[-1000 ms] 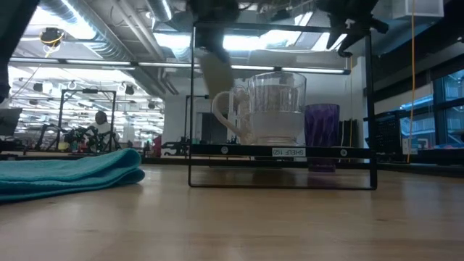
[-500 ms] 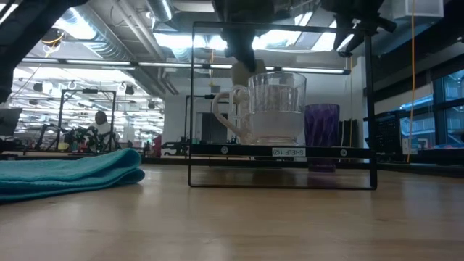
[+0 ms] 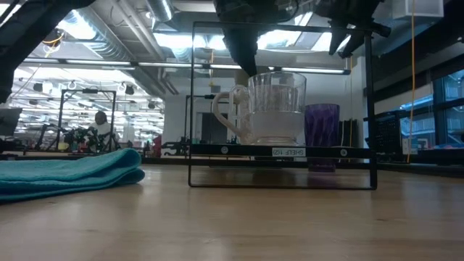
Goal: Stack small to large cups/mugs on shelf
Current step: Put the light green cup on the shelf
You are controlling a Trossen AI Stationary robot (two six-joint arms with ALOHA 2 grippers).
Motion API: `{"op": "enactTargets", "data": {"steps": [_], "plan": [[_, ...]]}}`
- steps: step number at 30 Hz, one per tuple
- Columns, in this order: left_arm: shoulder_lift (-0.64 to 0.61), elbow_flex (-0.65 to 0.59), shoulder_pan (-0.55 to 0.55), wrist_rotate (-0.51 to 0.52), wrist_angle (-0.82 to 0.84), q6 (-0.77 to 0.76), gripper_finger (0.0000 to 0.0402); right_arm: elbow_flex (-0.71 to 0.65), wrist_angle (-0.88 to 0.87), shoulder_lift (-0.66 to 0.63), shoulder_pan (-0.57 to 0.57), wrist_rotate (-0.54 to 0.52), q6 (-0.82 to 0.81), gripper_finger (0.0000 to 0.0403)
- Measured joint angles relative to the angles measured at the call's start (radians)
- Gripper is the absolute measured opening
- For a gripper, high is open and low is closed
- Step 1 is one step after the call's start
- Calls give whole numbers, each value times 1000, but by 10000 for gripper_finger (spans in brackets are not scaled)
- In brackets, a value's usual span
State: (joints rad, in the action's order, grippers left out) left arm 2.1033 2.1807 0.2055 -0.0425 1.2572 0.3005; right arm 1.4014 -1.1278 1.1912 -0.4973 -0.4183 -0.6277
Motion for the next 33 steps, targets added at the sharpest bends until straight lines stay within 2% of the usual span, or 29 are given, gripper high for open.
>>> {"op": "enactTargets", "data": {"steps": [15, 22, 33], "plan": [[0, 0, 2, 27, 27, 1, 4, -1, 4, 51, 12, 31, 0, 174], [0, 0, 3, -13, 2, -10, 3, -1, 10, 51, 26, 23, -19, 174], [0, 0, 3, -5, 9, -63, 18, -1, 10, 51, 26, 20, -19, 174]]}}
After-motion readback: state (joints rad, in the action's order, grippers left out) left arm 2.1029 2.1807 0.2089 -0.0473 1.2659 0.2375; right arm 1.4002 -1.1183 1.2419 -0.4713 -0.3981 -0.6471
